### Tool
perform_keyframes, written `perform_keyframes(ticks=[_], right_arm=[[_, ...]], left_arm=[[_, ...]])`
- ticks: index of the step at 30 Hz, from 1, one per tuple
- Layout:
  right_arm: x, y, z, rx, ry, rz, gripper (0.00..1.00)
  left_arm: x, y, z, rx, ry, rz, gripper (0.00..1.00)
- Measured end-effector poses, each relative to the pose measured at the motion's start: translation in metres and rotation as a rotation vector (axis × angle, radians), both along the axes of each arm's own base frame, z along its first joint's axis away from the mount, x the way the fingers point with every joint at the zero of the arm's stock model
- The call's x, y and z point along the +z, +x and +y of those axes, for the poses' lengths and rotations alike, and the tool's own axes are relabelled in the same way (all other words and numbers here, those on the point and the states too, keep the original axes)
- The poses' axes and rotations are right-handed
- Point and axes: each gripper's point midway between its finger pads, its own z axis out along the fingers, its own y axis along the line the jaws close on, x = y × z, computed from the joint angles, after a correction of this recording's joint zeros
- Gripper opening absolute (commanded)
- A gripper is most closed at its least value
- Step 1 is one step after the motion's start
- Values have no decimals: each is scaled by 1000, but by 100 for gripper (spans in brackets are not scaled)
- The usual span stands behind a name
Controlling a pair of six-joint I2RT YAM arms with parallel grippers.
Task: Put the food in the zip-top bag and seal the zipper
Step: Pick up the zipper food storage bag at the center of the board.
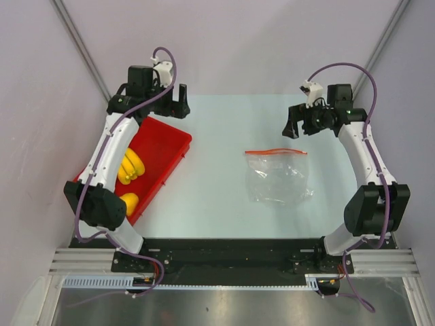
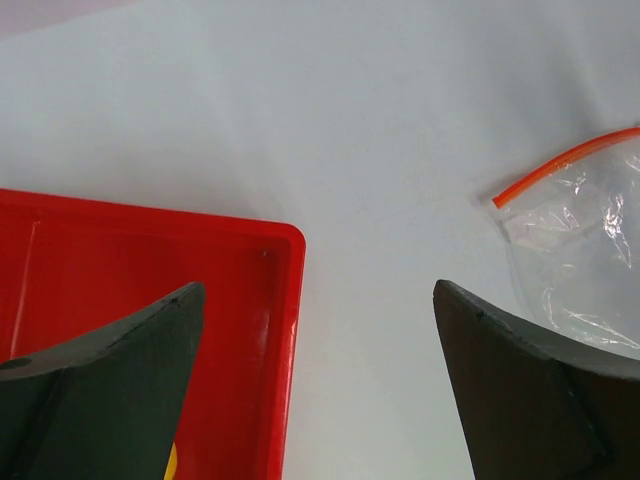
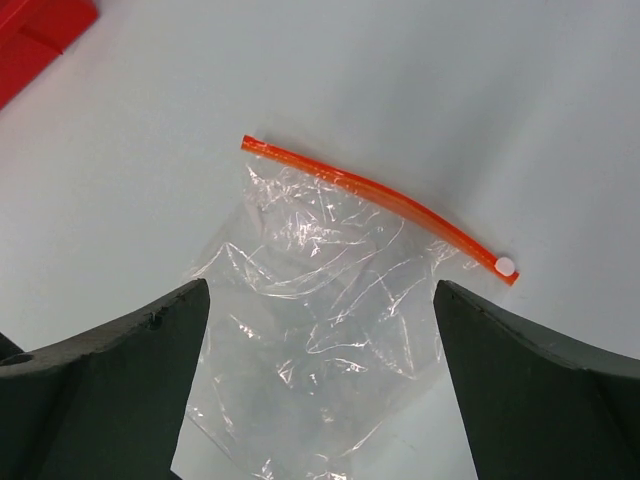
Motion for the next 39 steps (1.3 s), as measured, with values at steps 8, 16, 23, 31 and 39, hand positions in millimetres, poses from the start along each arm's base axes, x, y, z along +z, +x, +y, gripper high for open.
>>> perform_keyframes(ticks=[8,16,23,31,39], right_arm=[[-18,-3,2,22,-59,28,100],[-65,13,-9,113,-178,124,100],[-113,28,-16,266,-300,191,97],[-159,40,-14,460,-396,210,98],[-187,53,-7,591,-418,201,69]], left_arm=[[-26,-29,7,34,-23,21,100],[-24,-35,-1,-78,-3,-15,100],[-29,-51,-20,-237,-28,-14,100],[-33,-60,-39,-356,-94,15,100],[-39,-63,-45,-388,-118,40,100]])
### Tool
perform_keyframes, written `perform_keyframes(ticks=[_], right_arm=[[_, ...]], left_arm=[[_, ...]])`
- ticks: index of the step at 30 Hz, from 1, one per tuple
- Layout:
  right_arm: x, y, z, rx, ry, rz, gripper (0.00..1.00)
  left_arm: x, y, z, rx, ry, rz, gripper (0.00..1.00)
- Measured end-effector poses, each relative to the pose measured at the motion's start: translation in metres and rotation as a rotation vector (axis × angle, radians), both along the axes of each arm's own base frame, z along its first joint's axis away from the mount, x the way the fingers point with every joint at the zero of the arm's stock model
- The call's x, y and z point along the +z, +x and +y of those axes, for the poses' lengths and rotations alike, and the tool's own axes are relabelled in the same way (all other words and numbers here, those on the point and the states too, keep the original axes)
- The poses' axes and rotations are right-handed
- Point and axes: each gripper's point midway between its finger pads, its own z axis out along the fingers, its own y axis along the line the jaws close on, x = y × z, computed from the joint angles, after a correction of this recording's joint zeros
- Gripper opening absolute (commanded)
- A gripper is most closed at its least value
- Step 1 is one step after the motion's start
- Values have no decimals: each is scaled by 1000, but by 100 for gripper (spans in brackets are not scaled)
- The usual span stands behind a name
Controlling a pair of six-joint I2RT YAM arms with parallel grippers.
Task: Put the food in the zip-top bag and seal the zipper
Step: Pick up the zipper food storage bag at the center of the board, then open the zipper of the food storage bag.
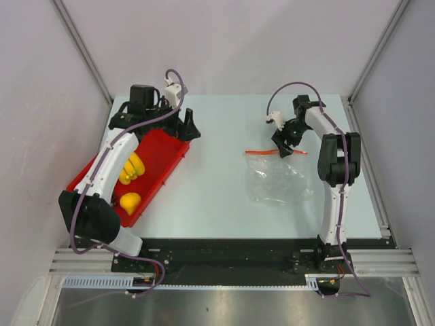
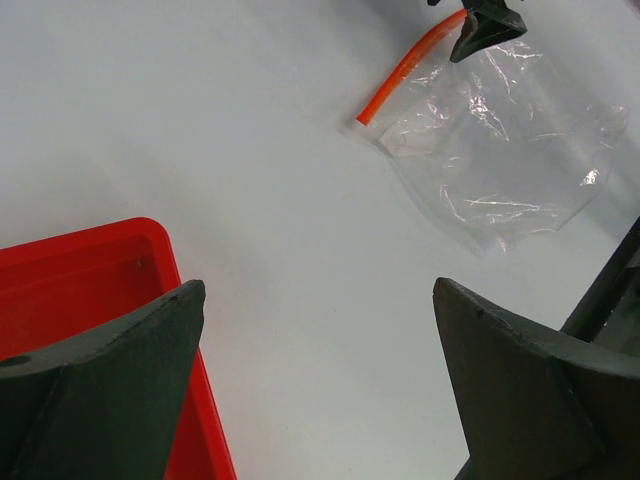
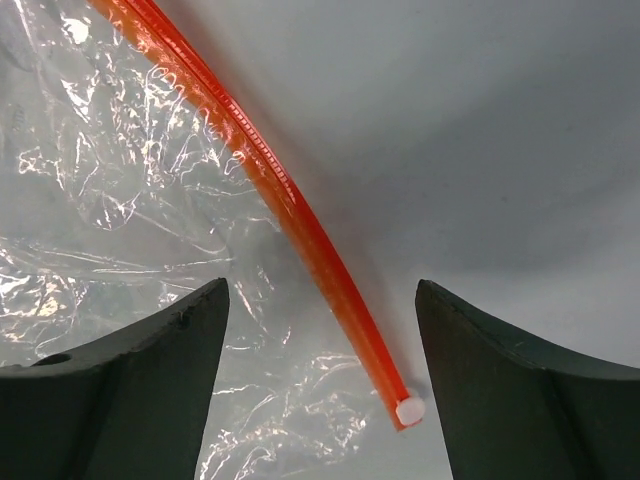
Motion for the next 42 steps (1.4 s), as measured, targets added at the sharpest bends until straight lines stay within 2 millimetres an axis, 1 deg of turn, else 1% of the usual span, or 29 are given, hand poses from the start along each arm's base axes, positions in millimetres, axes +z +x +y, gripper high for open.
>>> perform_keyframes(ticks=[2,3,5,8,9,10,11,12,15,17,18,20,22,24,25,26,28,30,32,34,38,40,42], right_arm=[[-9,-1,0,19,-5,18,61],[-14,-2,0,26,-5,28,51],[-19,-3,1,42,-4,43,45],[-17,-4,2,65,0,48,29],[-15,-5,4,75,5,48,16],[-14,-5,5,84,10,47,10],[-12,-6,6,95,14,47,5],[-11,-9,7,104,16,51,1],[-1,-12,10,116,30,45,0],[15,-14,14,121,43,15,0],[26,-14,17,126,51,-12,0],[51,-18,25,139,74,-85,0],[86,-26,39,171,110,-197,0],[126,-41,57,234,152,-331,0],[142,-47,65,269,169,-390,0],[160,-56,77,319,190,-460,0],[189,-76,98,418,226,-571,0],[207,-93,119,510,263,-645,0],[216,-104,134,584,286,-696,0],[217,-111,146,656,293,-733,0],[204,-122,161,765,287,-748,0],[200,-127,167,815,280,-762,0],[197,-131,170,860,273,-777,0]], left_arm=[[0,0,-1,-3,-2,1,100],[0,0,-1,-4,-3,2,100],[0,-1,-1,-7,-5,4,100],[-1,-2,-2,-11,-8,7,100],[-2,-2,-3,-17,-12,9,99],[-4,-3,-3,-21,-15,14,100],[-7,-4,-4,-24,-16,20,100],[-11,-5,-4,-26,-16,28,100],[-23,-8,-4,-24,-14,51,100],[-29,-9,-3,-13,-16,63,100],[-30,-8,-3,-5,-17,66,100],[-29,-5,-2,16,-27,64,100],[-24,1,-3,45,-47,52,100],[-19,4,-5,64,-72,54,97],[-17,5,-6,74,-87,56,97],[-16,6,-7,81,-97,61,93],[-13,7,-9,90,-118,76,91],[-9,11,-14,89,-134,84,89],[-7,12,-21,75,-142,88,88],[-7,6,-32,40,-143,93,88],[-9,-20,-68,-83,-140,109,84],[-11,-33,-82,-134,-143,122,81],[-14,-44,-90,-167,-142,138,79]])
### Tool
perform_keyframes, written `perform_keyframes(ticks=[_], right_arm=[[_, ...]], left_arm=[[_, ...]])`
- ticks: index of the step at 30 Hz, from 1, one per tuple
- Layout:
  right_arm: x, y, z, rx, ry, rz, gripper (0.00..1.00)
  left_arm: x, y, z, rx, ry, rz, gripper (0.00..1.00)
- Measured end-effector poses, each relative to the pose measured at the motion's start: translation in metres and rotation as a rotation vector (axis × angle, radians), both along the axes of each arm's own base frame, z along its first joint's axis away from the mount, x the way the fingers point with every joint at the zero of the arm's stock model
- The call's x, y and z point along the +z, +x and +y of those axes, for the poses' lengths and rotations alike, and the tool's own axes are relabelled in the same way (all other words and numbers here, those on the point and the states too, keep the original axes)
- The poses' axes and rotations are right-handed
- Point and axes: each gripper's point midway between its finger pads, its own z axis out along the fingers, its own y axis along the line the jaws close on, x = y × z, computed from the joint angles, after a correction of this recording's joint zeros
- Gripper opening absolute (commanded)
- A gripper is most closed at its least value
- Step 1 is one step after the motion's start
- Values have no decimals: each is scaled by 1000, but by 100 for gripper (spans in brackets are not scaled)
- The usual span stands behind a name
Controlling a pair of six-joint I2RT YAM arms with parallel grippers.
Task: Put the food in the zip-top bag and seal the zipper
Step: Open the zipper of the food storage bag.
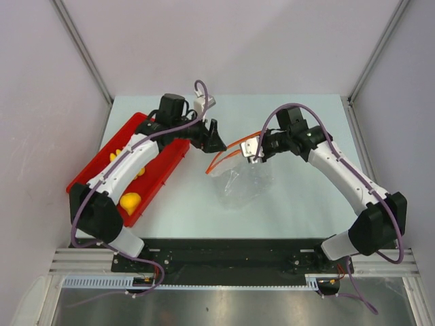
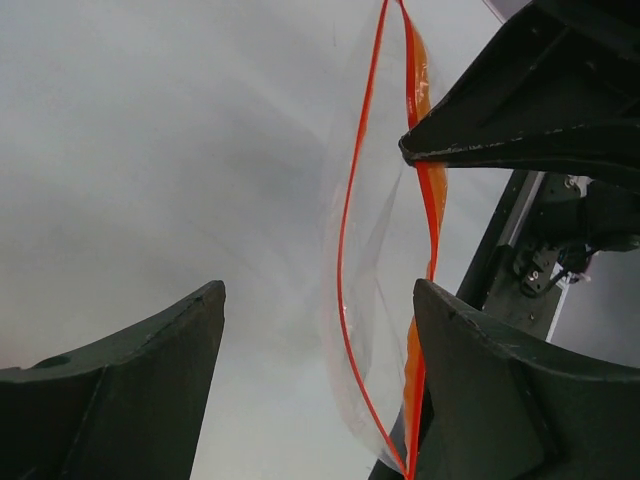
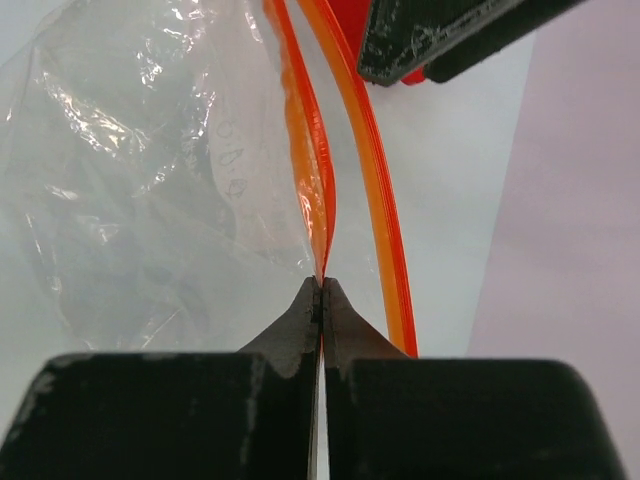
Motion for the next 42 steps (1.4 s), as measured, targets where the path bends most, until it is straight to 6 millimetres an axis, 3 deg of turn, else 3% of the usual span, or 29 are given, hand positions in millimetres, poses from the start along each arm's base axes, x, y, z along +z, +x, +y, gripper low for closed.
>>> perform_keyframes(ticks=[4,9,12,13,14,15,18,19,22,26,29,31,36,42], right_arm=[[-5,-10,5,56,-12,-38,0],[6,-17,12,112,12,-99,0],[14,-22,18,143,49,-144,0],[15,-23,19,150,57,-153,0],[15,-23,20,158,69,-171,0],[14,-23,22,163,80,-186,0],[11,-16,26,142,115,-219,40],[9,-10,27,114,129,-220,61],[10,18,25,-19,178,-208,80],[22,45,5,-219,263,-141,85],[33,50,-16,-390,356,-13,90],[44,48,-30,-515,448,105,91],[62,36,-50,-764,680,434,89],[39,22,-40,-966,802,877,83]], left_arm=[[-6,-11,-10,-32,28,0,71],[-13,-20,-22,-59,79,-38,63],[-21,-21,-26,-60,113,-37,28],[-25,-20,-26,-58,124,-34,8],[-29,-19,-26,-57,134,-26,0],[-32,-19,-25,-50,139,-11,0],[-31,-13,-17,-7,116,28,0],[-29,-8,-12,30,97,33,0],[-21,7,12,176,90,16,0],[3,21,35,369,114,-75,0],[13,23,28,446,161,-155,0],[9,22,19,486,208,-188,0],[-23,31,1,580,306,-159,0],[-68,46,-13,660,348,-28,0]])
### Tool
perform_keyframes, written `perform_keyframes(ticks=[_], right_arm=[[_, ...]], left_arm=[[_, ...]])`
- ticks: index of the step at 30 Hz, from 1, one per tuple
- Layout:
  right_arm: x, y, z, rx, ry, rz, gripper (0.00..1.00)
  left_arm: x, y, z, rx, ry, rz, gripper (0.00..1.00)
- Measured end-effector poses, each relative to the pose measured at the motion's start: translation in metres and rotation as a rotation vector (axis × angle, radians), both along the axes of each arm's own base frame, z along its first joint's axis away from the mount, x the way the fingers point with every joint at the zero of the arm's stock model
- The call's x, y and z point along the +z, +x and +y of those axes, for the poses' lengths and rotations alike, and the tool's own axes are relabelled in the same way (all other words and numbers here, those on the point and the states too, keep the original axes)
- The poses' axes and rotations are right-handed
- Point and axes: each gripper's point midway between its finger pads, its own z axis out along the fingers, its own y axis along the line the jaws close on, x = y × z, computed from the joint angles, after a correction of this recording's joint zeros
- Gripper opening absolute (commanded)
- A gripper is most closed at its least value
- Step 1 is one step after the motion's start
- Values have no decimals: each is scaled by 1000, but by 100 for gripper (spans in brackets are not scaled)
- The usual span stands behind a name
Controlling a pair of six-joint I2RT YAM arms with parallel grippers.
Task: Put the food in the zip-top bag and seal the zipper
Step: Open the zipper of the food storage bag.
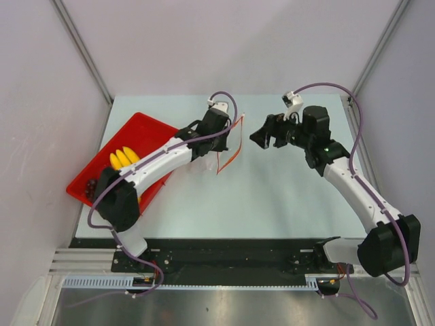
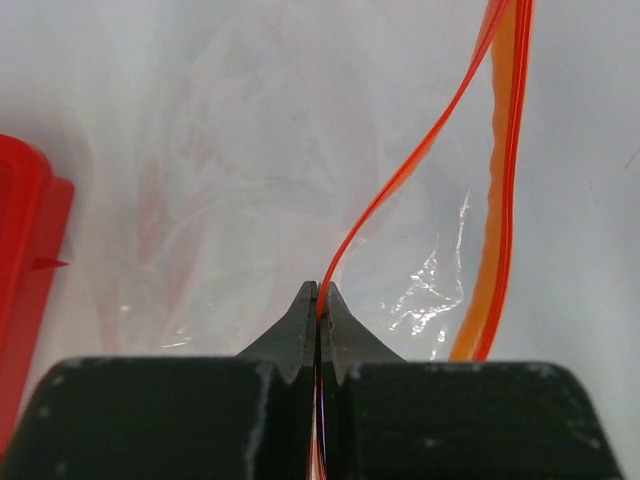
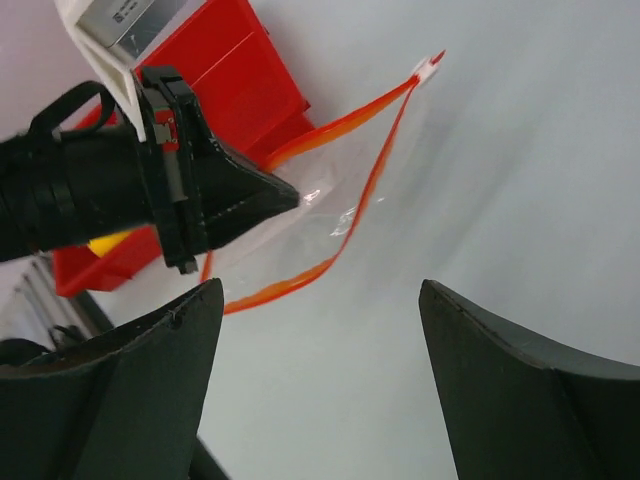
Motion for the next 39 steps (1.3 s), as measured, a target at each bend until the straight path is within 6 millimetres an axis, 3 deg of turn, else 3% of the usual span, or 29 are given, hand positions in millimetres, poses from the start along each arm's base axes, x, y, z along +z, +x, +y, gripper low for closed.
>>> perform_keyframes(ticks=[7,12,14,16,20,21,23,24,28,32,34,39], right_arm=[[-55,13,13,-143,93,325,83],[-81,16,14,-217,97,435,78],[-88,18,18,-221,102,458,71],[-96,21,22,-221,105,479,53],[-113,27,30,-207,129,532,41],[-118,28,30,-206,132,549,29],[-122,29,28,-206,132,564,15],[-123,29,26,-203,134,568,0],[-118,30,20,-178,146,561,0],[-98,31,-5,-175,139,502,0],[-83,22,-16,-159,111,453,0],[-46,-11,-15,-31,2,292,0]], left_arm=[[-27,2,-27,15,-61,95,0],[-24,0,-37,7,-119,116,0],[-24,-2,-40,3,-137,125,0],[-23,-4,-43,-7,-154,135,0],[-18,-5,-47,-13,-182,141,0],[-16,-5,-46,-10,-190,141,0],[-10,-4,-44,-11,-206,136,0],[-5,-4,-43,-14,-218,132,0],[21,-2,-26,-1,-267,88,0],[35,0,19,51,-235,23,0],[32,0,40,81,-184,1,0],[-1,-10,58,63,-62,36,1]])
